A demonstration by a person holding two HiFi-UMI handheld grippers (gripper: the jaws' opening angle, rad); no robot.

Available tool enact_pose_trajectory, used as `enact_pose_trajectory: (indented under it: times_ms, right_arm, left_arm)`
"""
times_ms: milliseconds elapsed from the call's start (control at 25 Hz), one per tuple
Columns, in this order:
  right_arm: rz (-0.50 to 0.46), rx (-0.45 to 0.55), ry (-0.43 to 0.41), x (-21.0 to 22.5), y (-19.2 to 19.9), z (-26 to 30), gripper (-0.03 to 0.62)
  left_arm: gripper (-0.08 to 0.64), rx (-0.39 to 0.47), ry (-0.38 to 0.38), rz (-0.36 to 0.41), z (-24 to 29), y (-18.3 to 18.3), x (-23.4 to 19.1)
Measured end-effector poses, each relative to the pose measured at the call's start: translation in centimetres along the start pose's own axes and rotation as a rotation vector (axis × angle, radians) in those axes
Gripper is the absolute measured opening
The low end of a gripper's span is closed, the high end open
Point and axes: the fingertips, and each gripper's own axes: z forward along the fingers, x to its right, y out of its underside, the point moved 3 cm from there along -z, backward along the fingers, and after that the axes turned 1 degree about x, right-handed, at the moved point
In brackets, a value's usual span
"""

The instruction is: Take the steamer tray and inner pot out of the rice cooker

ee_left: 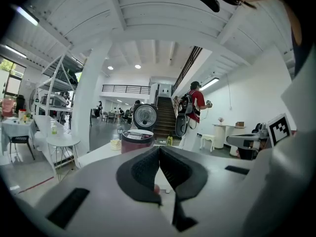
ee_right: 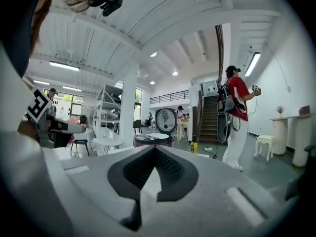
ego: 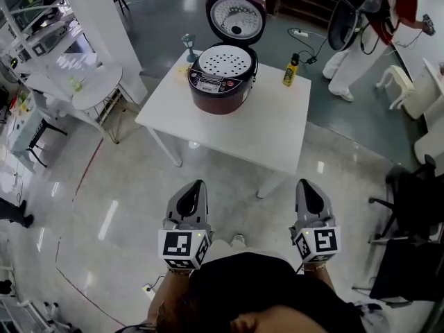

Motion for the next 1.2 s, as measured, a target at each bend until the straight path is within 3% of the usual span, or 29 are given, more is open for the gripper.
enact_pose_trajectory:
  times_ms: [120,320,440,600,640,760,880,1200]
  right_arm:
    - [0.059,0.039,-0.029,0.5,-0.3,0.0,0.006]
    - [0.058,0.032,-0.075,0.8,0.4,-0.1,0.036]
    - [0.05,0.037,-0.095,1.2,0.5,0.0,0.104]
    - [0.028,0.083,-0.113,1.9,0.0,0.4,0.299]
    - [0.017,0.087,-0.109,2.1,-0.1,0.5,0.335]
    - [-0.015,0.086,-0.106,2.7,-0.2,0.7,0.367]
    - [-0.019,0.08,-0.109,3.1,-0.2,1.1,0.37]
    - [-0.029,0.101,-0.115,3.6,-0.5,2.2,0.37]
  left_arm:
    - [0.006,-0.021,0.024,0.027,0.4,0.3,0.7]
    - [0.028,-0.051,0.056,0.02,1.1,1.3,1.7]
    - [0.199,-0.042,0.068,-0.007,1.7,1.2,2.0]
    - [0.34,-0.01,0.075,0.014,2.7,0.8,2.4]
    - [0.421,-0.005,0.084,0.014,3.0,0.7,2.5]
    - [0.504,-0.016,0.095,0.059,3.5,0.7,2.6]
    - [0.511,-0.02,0.067,0.125,3.6,0.4,2.3]
    - [0.511,-0.022,0.036,0.096,3.3,0.5,1.1]
